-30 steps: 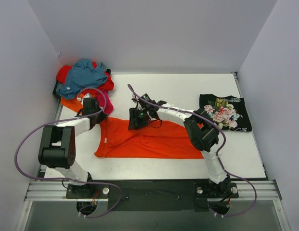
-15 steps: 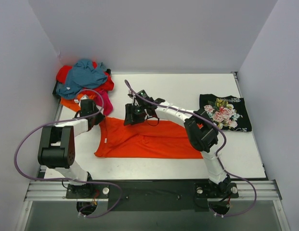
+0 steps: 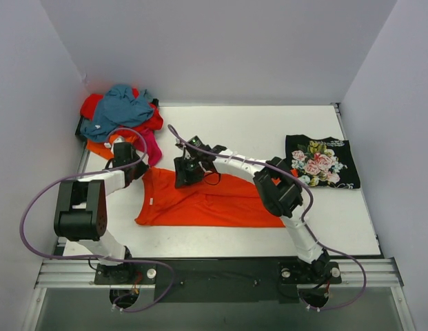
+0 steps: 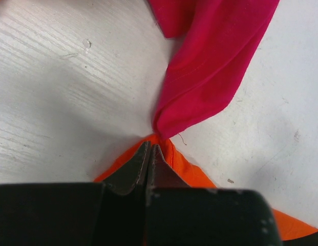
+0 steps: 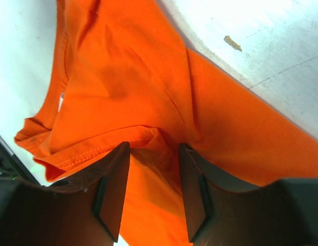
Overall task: Fold and stack the t-shirts
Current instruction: Fold the other side of the tshirt into a rectangle
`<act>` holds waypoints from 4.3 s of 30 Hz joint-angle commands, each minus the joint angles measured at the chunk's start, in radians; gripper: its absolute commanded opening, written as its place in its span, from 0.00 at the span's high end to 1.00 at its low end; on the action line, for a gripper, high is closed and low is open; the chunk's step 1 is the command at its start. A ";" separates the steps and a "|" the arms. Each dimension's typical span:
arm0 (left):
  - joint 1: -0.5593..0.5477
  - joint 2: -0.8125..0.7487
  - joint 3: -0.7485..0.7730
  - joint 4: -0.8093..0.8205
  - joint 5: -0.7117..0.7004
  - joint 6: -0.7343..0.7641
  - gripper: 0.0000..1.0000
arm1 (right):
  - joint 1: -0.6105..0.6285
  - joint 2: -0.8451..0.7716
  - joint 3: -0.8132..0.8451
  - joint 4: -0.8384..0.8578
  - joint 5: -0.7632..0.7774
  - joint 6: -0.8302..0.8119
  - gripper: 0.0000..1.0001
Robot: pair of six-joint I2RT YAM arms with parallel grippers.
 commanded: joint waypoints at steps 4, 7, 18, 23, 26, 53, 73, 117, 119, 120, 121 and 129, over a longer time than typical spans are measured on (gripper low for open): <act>0.007 0.002 0.012 0.061 0.051 0.015 0.99 | 0.019 -0.002 0.032 -0.054 0.047 -0.061 0.74; 0.007 -0.013 0.004 0.056 0.056 0.014 0.87 | 0.019 -0.036 0.006 -0.054 0.055 -0.064 0.81; -0.087 -0.168 -0.034 -0.015 -0.041 0.047 0.72 | 0.037 -0.126 -0.066 -0.060 0.067 -0.098 0.78; -0.092 -0.072 0.013 -0.025 -0.026 0.046 0.70 | 0.037 -0.154 -0.097 -0.059 0.056 -0.099 0.80; -0.082 -0.006 0.052 -0.033 0.002 0.038 0.70 | 0.037 -0.181 -0.130 -0.048 0.044 -0.093 0.82; -0.090 -0.206 0.060 -0.149 -0.076 0.041 0.67 | -0.139 -0.698 -0.712 0.248 -0.062 0.052 0.47; -0.124 -0.064 0.012 -0.094 0.097 -0.031 0.72 | 0.021 -0.215 -0.327 0.514 -0.063 0.203 0.49; -0.358 -0.508 -0.224 -0.334 -0.050 -0.133 1.00 | -0.127 -1.004 -0.982 -0.013 0.368 0.103 1.00; -0.407 -0.454 -0.211 -0.320 -0.045 -0.147 1.00 | -0.128 -1.022 -0.997 -0.034 0.408 0.109 1.00; -0.439 -0.429 -0.203 -0.317 -0.044 -0.149 1.00 | -0.133 -1.033 -1.011 -0.036 0.424 0.111 1.00; -0.450 -0.393 -0.182 -0.323 -0.042 -0.152 1.00 | -0.133 -1.036 -1.017 -0.037 0.428 0.118 1.00; -0.478 -0.314 -0.241 -0.373 -0.029 -0.247 1.00 | -0.145 -1.045 -1.051 -0.091 0.509 0.178 1.00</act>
